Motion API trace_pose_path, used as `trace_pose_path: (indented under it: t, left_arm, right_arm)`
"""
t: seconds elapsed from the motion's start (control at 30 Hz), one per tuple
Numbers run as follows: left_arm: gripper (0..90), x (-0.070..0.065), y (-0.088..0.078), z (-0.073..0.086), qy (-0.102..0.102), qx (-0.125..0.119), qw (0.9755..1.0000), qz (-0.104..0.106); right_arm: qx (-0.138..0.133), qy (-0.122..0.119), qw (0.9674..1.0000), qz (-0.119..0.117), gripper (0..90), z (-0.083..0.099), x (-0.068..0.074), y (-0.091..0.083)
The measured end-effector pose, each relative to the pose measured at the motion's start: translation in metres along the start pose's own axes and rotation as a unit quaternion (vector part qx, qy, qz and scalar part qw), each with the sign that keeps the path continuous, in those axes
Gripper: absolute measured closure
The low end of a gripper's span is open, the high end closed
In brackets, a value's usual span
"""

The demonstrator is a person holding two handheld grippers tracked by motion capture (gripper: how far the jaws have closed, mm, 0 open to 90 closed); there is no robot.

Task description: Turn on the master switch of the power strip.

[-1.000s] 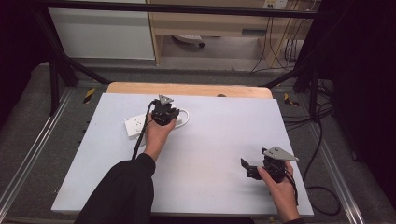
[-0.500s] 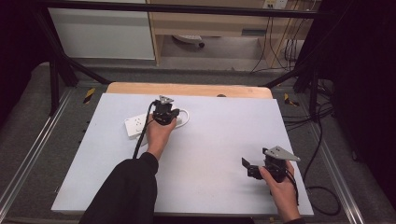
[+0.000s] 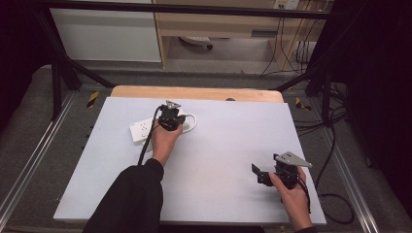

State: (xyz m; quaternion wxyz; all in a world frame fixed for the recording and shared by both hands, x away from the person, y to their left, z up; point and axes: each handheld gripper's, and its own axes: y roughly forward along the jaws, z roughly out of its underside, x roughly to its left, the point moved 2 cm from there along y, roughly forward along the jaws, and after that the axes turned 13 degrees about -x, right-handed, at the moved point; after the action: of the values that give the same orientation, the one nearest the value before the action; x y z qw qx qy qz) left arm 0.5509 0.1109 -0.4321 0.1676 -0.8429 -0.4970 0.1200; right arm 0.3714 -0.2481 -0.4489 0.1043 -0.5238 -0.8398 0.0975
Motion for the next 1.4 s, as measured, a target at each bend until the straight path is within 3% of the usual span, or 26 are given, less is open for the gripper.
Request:
trace_pose_path:
  t: [0.1, 0.47, 0.63, 0.77, 1.4]
  left_arm:
    - [90.0, 0.002, 0.001, 0.003, 0.006, 0.009, 0.9999, -0.001]
    - [90.0, 0.01, 0.006, 0.006, -0.017, 0.006, 0.9998, -0.012]
    - [90.0, 0.011, 0.007, 0.007, -0.014, 0.005, 0.9998, -0.014]
    - [90.0, 0.013, 0.007, 0.005, -0.023, -0.002, 0.9996, -0.014]
    - [90.0, 0.011, 0.014, 0.008, -0.016, 0.0, 0.9998, -0.013]
  right_arm:
    - [0.0, 0.0, 1.0, -0.001, 4.1, 0.0, 0.0, 0.0]
    - [0.001, 0.003, 1.0, -0.003, 4.1, 0.0, 0.001, 0.001]
    - [0.001, 0.003, 1.0, -0.005, 4.1, 0.0, 0.001, 0.001]
    - [0.0, 0.003, 1.0, -0.004, 4.0, 0.0, 0.001, 0.001]
    - [-0.001, 0.005, 1.0, -0.006, 3.9, -0.001, 0.0, 0.0]
